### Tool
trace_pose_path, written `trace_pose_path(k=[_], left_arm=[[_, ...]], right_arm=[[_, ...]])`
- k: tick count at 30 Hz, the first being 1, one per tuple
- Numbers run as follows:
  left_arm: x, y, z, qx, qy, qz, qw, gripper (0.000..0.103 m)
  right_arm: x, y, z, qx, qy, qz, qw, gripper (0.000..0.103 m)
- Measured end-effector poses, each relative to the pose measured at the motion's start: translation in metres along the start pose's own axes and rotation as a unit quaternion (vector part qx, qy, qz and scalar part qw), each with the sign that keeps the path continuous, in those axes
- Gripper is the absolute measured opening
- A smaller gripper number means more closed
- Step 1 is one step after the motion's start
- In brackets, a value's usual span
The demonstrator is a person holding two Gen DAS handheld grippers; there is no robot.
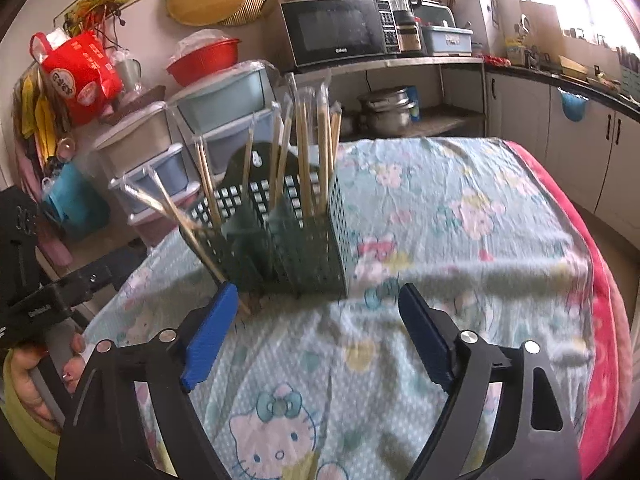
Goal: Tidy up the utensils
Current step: 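Withdraw both open grippers back from the caddy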
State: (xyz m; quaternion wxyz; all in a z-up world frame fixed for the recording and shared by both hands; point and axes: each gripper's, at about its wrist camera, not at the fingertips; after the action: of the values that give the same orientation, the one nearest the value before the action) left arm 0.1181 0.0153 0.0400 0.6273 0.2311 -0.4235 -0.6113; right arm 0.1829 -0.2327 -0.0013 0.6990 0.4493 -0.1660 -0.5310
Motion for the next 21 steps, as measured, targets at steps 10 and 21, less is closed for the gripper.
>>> trace_pose_path(k=[10, 21], left_arm=[[0.008, -0.028, 0.000, 0.023, 0.012, -0.011, 0.9996, 0.092], [0.022, -0.049, -0.005, 0.047, 0.030, -0.041, 0.9976, 0.092]], right_arm=[[0.002, -0.026, 0.001, 0.030, -0.035, -0.002, 0.999, 0.087], [-0.003, -0.047, 0.009, 0.081, -0.078, 0.023, 0.993, 0.093]])
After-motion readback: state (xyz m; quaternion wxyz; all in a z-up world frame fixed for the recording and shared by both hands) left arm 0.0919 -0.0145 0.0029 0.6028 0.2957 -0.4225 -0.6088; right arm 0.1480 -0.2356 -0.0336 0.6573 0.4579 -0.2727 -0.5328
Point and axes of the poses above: each gripper's, at about its wrist camera, not at the fingertips, and z roughly against the way its jaws point, x to its right, y to its top, and after that the axes turned 2 degrees about y, right-handed
